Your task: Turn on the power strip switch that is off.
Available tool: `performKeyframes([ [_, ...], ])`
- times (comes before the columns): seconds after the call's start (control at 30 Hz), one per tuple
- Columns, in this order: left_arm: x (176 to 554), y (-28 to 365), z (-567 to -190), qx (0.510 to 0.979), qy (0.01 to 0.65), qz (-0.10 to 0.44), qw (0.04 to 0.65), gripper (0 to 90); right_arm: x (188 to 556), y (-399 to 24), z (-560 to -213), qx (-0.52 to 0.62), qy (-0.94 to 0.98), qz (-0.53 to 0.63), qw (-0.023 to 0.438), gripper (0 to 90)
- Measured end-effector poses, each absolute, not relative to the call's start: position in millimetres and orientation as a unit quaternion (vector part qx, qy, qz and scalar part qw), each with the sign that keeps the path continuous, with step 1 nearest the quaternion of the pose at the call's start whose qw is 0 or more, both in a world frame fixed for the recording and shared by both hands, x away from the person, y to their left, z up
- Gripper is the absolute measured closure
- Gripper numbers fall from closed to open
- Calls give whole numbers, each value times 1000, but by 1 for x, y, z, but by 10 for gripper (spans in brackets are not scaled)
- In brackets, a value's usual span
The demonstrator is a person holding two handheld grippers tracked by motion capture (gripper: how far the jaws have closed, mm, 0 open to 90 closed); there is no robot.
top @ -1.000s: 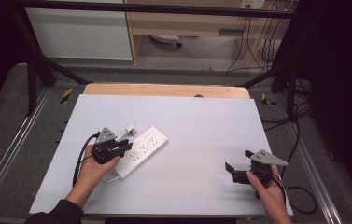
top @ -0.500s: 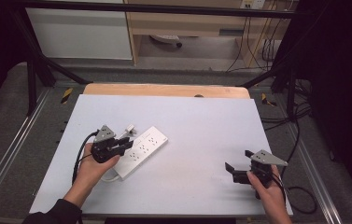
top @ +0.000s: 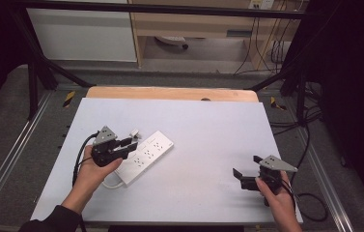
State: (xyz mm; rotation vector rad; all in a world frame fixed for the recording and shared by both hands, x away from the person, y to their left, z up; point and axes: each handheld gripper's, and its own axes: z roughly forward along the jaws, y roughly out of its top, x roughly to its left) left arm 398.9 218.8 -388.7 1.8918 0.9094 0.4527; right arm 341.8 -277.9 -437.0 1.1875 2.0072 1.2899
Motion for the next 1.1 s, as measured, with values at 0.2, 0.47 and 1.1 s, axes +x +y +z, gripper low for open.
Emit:
performKeyframes([
  [0.2,398,220,-383,769,373,190,482,575,342,-278,-437,433,732,470,236,31],
  [0.47,397,222,-377,765,371,196,488,488,342,-278,-437,433,732,470,236,31],
  [1.1,393,231,-369,740,372,206,521,244,342,-278,-437,433,733,468,236,31],
])
